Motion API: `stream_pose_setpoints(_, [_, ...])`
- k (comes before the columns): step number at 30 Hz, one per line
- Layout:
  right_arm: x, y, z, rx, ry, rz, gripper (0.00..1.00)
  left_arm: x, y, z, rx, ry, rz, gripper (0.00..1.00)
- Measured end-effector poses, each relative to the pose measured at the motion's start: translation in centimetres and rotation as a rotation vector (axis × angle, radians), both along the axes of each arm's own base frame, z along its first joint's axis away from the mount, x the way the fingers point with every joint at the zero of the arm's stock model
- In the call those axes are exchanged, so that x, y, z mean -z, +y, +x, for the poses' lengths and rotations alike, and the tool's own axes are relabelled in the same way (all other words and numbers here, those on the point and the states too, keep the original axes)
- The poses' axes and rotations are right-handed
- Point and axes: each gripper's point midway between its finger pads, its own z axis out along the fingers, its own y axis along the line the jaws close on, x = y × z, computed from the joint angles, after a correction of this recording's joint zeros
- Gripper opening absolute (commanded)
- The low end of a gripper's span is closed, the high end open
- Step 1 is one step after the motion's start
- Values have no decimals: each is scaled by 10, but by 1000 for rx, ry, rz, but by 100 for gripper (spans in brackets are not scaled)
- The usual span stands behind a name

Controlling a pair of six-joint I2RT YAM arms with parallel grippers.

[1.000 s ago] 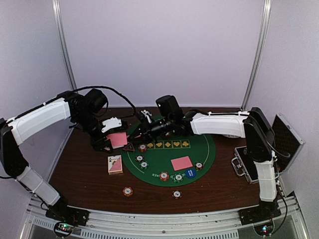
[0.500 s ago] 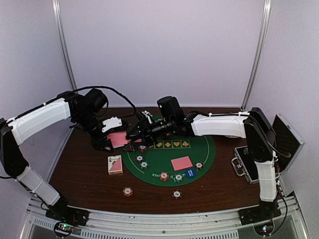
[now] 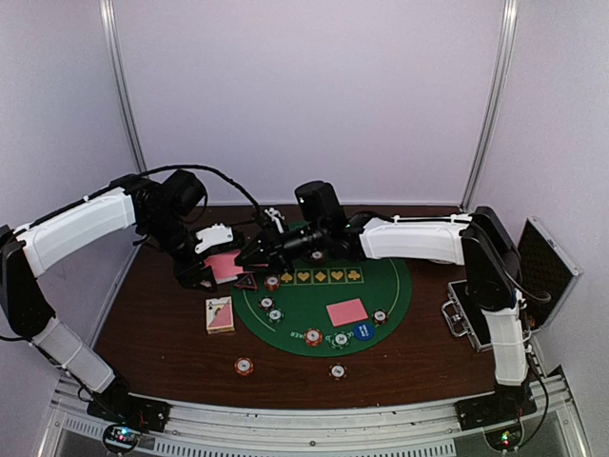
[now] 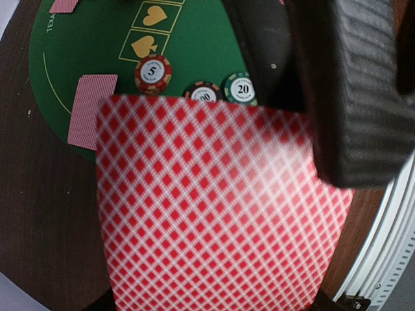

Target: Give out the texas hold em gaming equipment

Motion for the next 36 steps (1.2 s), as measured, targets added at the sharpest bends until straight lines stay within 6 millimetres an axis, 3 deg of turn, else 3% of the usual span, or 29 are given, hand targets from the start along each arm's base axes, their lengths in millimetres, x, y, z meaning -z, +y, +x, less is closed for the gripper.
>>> stream_pose_setpoints(6, [0,0,-1,-4,9,-1,9,0,0,0,0,2,0,0])
stream_pose_setpoints(11, [4,-2,0,-1,17,-6,8,2,0,0,0,6,3,0])
stream_pose_setpoints(17, [22,-9,2,11,47,-40,3,4,-1,0,2,14,2,0])
stream_pose_setpoints(24, [26,-15,5,19,50,-40,0,4,-2,0,2,16,2,0])
stream_pose_setpoints(36, [15,-43,21,88,81,-2,0,6,-2,0,2,19,4,0])
